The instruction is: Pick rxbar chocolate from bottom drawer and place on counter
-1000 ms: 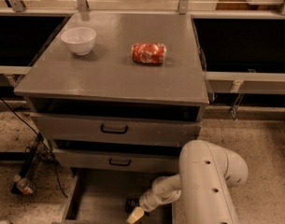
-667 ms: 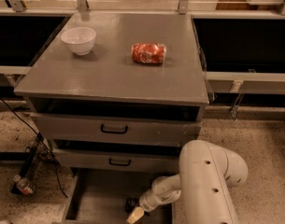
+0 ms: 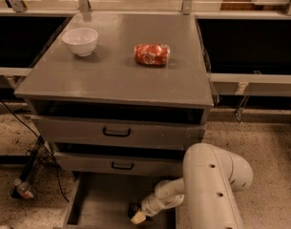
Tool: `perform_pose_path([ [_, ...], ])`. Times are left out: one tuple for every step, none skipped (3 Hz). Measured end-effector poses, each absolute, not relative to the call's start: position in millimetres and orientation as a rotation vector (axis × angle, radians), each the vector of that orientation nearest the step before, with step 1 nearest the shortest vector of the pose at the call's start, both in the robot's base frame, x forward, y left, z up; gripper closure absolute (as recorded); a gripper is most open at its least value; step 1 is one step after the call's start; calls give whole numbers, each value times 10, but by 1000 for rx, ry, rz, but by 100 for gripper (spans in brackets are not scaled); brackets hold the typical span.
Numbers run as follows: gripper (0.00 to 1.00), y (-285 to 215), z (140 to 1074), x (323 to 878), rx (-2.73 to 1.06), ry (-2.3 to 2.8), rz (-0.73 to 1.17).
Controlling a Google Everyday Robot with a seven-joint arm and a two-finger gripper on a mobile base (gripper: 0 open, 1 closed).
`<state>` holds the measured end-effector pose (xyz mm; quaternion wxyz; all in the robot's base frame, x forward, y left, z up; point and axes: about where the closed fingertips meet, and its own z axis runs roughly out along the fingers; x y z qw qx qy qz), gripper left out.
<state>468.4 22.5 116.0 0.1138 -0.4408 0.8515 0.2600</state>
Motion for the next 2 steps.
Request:
perform_pose_path([
  [66,225,1160,4683,-1293,2497,763],
  [95,225,1160,4683,-1293,2497,763],
])
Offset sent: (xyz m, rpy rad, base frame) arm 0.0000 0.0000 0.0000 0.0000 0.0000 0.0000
